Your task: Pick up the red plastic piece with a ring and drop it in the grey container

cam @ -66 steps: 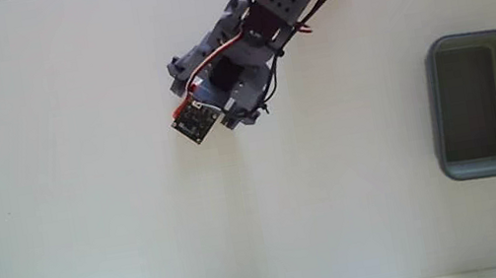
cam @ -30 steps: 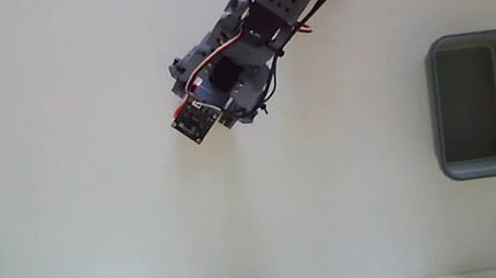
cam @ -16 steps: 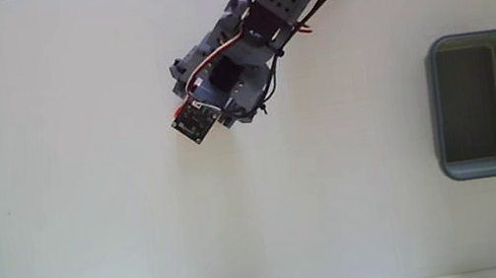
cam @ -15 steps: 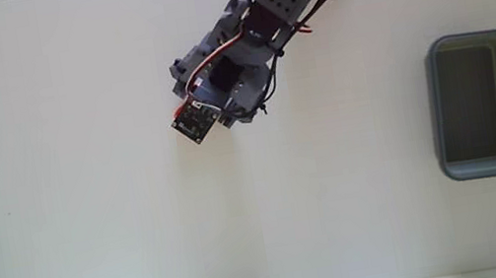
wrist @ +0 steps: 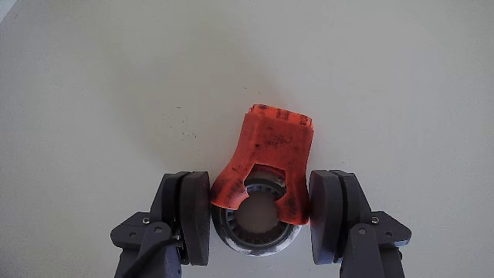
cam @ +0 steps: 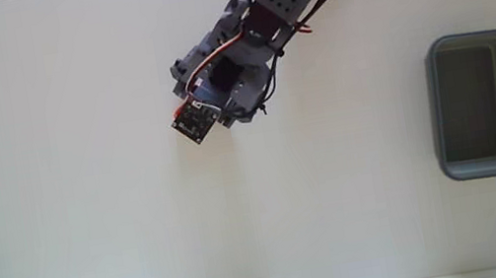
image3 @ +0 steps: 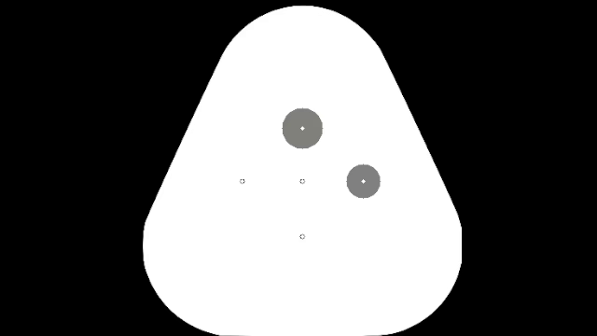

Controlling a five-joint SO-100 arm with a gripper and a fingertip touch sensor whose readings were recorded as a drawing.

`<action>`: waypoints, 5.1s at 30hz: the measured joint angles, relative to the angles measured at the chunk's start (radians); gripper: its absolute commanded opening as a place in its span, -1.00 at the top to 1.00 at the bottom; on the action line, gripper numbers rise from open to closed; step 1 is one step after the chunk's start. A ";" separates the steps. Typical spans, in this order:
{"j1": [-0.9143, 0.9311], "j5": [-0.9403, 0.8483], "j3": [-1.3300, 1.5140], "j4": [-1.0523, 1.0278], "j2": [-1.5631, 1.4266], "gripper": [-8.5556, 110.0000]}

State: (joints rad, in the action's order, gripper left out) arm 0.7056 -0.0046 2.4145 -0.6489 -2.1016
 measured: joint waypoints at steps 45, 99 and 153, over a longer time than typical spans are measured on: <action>0.000 0.000 -0.005 -0.032 -0.003 -0.26; 0.005 0.003 -0.776 -0.741 0.071 -0.26; -0.492 0.003 -0.976 -0.779 0.249 -0.26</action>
State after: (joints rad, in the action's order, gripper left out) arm 0.2132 -0.0015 1.4389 -1.4281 -1.8530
